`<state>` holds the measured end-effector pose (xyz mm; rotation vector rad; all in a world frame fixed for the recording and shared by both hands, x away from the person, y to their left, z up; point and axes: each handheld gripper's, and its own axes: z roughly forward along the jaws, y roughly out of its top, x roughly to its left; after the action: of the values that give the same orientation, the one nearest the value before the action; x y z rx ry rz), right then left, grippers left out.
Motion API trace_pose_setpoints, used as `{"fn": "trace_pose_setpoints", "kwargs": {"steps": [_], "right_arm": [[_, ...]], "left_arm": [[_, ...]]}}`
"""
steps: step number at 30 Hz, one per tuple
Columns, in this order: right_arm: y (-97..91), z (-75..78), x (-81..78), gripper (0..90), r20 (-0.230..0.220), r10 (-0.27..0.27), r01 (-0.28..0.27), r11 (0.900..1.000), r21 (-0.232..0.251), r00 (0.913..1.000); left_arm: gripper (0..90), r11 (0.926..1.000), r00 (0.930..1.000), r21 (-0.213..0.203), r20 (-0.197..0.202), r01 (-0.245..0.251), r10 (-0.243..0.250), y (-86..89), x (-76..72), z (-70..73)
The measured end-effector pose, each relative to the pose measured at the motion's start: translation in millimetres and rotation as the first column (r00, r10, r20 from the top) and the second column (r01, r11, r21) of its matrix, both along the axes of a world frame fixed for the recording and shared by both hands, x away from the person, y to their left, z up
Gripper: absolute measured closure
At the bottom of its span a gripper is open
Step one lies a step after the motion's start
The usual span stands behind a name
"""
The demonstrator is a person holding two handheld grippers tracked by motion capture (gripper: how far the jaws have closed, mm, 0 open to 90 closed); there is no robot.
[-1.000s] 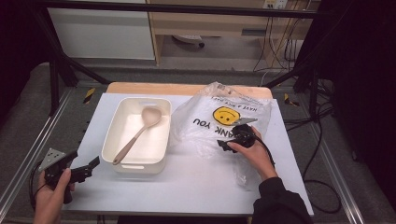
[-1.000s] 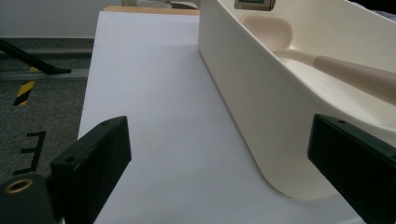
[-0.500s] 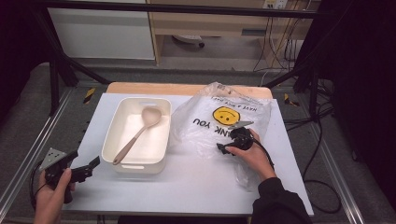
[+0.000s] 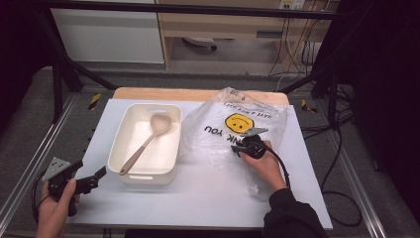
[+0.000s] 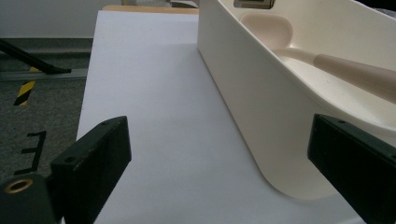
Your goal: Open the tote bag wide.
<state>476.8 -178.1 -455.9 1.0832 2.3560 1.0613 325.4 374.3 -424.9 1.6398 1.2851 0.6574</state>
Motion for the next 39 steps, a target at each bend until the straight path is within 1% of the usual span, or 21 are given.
{"fn": "trace_pose_setpoints", "kwargs": {"steps": [4,7,10,13,17,23,25,33,36,39], "right_arm": [[0.2,-0.4,1.3,86.2,-0.004,0.004,-0.004,0.9999,0.013,1.0000],[-0.7,-0.2,2.0,90.0,-0.015,0.001,-0.001,0.9998,0.018,0.9999],[-0.4,0.8,1.0,90.0,-0.019,0.004,-0.004,0.9999,0.011,0.9998],[-1.1,2.0,-1.4,90.0,-0.030,0.005,-0.005,0.9999,0.009,0.9995],[-4.4,5.0,-5.8,90.0,-0.033,-0.003,0.003,0.9999,0.011,0.9995],[-10.6,10.2,-15.9,90.0,-0.037,-0.046,0.046,0.9987,0.020,0.9983],[-11.7,10.6,-19.6,90.0,-0.043,-0.053,0.054,0.9985,0.010,0.9977],[-7.7,12.5,-37.5,90.0,-0.069,-0.092,0.089,0.9955,-0.032,0.9934],[-6.3,14.2,-46.6,90.0,-0.080,-0.100,0.097,0.9945,-0.038,0.9918],[-5.1,15.9,-56.2,90.0,-0.091,-0.101,0.098,0.9946,-0.033,0.9908]], "left_arm": [[5.9,1.0000,1.0000,0.001,0.000,0.001,-0.001,-0.2,0.1,-0.1],[5.9,1.0000,1.0000,0.001,-0.001,0.002,-0.002,-0.2,-0.1,0.1],[5.9,1.0000,1.0000,0.000,-0.001,0.000,0.000,0.1,-0.1,0.1],[5.9,1.0000,1.0000,0.001,0.003,-0.002,0.002,0.6,-0.4,0.4],[6.0,1.0000,1.0000,0.002,0.003,-0.002,0.002,0.5,-0.5,0.4],[5.9,1.0000,1.0000,-0.001,0.003,-0.002,0.002,0.6,-0.7,0.7],[5.9,1.0000,1.0000,-0.002,0.005,-0.002,0.002,0.7,-1.0,1.0],[5.9,1.0000,1.0000,-0.005,0.004,-0.001,0.001,0.7,-1.0,1.0],[5.9,1.0000,1.0000,-0.003,0.005,-0.001,0.001,0.7,-1.0,1.0],[6.0,1.0000,1.0000,-0.003,0.005,-0.001,0.001,0.6,-0.9,1.1]]}}
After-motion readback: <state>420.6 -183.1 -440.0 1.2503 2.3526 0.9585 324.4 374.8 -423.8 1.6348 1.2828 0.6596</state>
